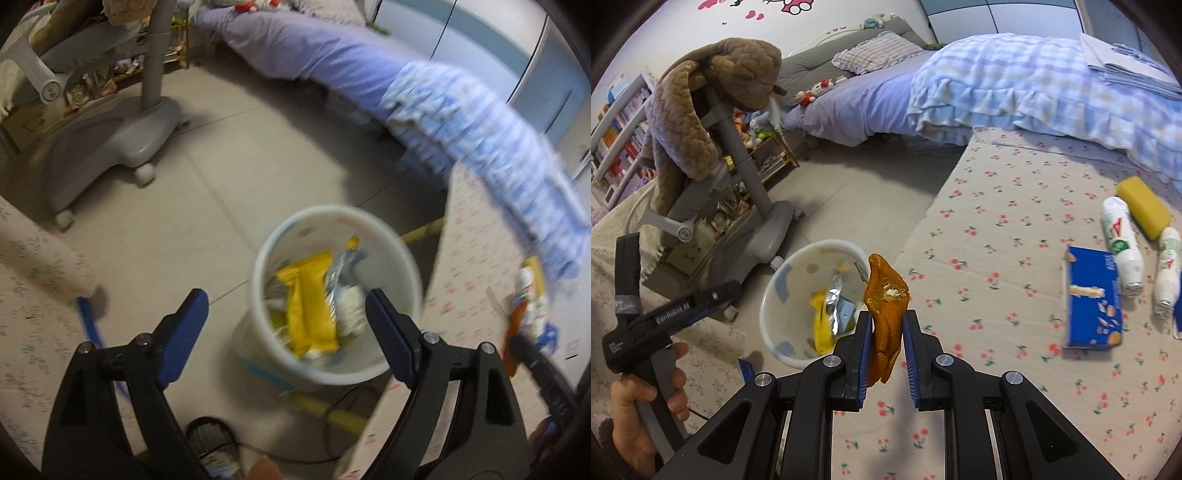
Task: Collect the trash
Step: 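Carry the yellow wrapper and orange peel over the wastebasket and open both grippers, then move both grippers back over the table toward the blue boxes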
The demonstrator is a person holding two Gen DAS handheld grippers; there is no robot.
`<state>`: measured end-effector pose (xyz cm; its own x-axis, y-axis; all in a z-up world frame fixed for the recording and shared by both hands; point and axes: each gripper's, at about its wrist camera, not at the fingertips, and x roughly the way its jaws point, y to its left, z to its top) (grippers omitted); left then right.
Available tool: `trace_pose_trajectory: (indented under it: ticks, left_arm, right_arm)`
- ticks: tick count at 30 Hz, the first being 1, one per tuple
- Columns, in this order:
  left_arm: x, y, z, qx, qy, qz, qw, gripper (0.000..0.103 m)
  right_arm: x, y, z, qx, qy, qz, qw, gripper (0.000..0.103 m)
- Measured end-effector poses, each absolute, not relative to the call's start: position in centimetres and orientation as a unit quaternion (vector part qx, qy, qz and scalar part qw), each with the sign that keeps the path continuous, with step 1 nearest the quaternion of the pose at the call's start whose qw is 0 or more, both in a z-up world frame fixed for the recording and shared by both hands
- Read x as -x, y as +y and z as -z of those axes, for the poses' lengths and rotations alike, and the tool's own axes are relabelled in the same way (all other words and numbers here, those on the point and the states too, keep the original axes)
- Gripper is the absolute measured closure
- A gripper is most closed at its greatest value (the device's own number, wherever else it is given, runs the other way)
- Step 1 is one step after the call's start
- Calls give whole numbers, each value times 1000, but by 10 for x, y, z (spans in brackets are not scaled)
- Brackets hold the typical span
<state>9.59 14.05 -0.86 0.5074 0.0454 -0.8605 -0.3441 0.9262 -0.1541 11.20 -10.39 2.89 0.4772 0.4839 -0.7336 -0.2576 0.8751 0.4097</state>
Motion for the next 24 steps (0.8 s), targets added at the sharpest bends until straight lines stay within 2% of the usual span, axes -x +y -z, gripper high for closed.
trace_pose_trajectory:
  ticks: [11, 14, 16, 18, 20, 24]
  left_arm:
    - [-86, 161, 13, 155, 494, -145, 843, 14]
    - [-87, 162, 15, 153, 494, -148, 843, 13]
    - [-88, 163, 17, 150, 496, -155, 841, 13]
    - [-88, 164, 18, 155, 497, -156, 839, 13]
    - [-88, 164, 19, 162, 498, -152, 838, 13]
    - [-88, 156, 17, 154, 495, -146, 843, 13]
  right_arm:
    - [-128, -59, -15, -127, 470, -252, 837, 85]
    - [-130, -50, -13, -131, 463, -269, 834, 82]
    - [-131, -46, -12, -132, 459, -282, 832, 74]
    - [-129, -46, -14, -132, 457, -283, 833, 49]
    - [-125, -48, -17, -127, 448, -279, 840, 36]
    - [-118, -62, -25, -117, 441, -270, 848, 36]
